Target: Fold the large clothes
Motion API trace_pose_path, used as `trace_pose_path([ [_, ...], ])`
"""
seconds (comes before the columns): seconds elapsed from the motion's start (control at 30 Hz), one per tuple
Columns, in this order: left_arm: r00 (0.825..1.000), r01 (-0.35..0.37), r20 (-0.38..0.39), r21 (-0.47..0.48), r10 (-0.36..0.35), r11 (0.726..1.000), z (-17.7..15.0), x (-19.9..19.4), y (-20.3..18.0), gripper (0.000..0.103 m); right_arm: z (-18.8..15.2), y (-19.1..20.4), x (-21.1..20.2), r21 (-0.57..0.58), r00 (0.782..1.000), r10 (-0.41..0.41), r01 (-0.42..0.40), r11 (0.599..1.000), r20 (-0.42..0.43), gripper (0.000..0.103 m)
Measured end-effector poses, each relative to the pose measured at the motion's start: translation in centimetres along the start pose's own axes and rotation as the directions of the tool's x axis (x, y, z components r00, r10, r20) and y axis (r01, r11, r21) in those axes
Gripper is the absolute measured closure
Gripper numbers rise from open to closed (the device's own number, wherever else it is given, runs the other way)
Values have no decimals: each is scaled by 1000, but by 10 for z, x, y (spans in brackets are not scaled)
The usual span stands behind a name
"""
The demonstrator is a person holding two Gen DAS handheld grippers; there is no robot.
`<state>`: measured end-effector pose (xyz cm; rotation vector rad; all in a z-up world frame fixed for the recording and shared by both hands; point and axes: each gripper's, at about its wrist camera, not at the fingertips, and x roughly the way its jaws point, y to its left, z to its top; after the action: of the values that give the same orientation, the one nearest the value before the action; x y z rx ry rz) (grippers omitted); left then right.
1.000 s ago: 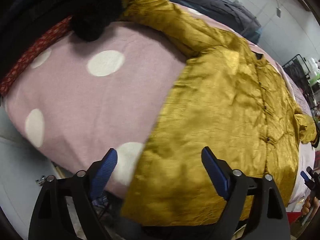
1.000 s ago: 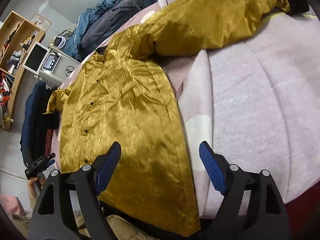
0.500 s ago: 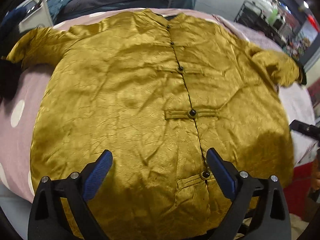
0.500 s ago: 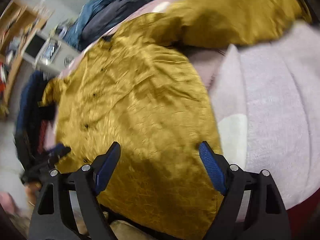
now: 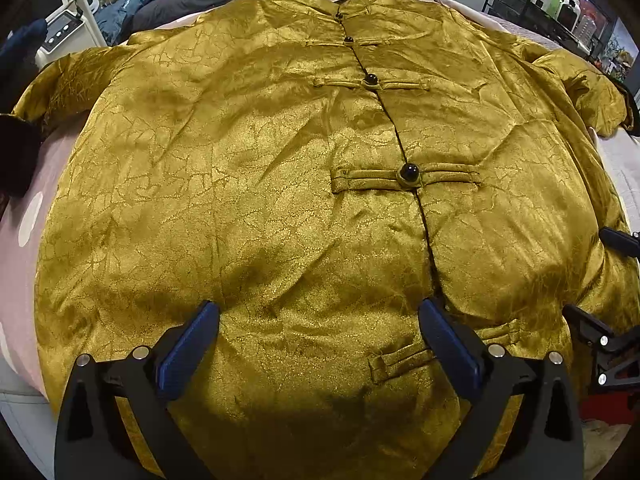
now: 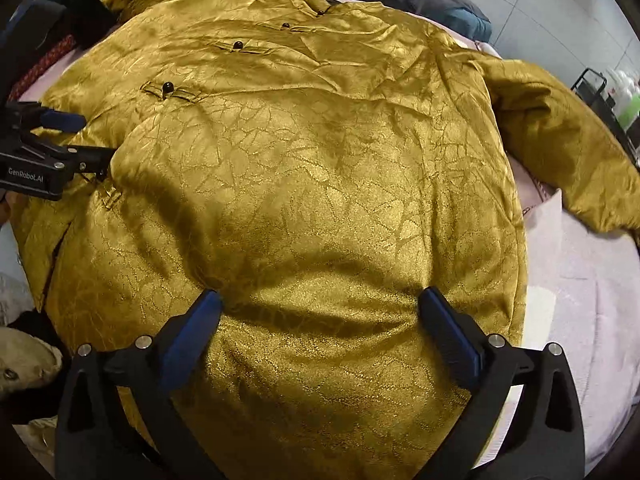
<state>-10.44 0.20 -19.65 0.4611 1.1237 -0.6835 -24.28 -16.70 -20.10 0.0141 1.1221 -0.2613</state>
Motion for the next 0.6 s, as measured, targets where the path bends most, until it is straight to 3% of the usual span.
trace_pose_path([
  [0.23,1000,-2,-6,-2,2,1000,2,1,0,5,16,0,3,12,996,20,-19,1000,-81,5],
  [0.33,1000,-1,-5,-5,1,1000,3,1,0,5,29,-26,-13,138,997,70,-67,988,-13,5],
  [0.4,1000,-2,-6,-6,2,1000,3,1,0,5,40,-55,-27,228,998,56,-64,971,41,5],
  [0.53,1000,-5,-10,-6,4,1000,3,1,0,5,63,-141,-48,460,994,-22,-28,887,104,5],
  [0.6,1000,-4,-10,-5,4,1000,2,1,0,5,68,-204,-51,650,995,-59,-5,760,77,5],
])
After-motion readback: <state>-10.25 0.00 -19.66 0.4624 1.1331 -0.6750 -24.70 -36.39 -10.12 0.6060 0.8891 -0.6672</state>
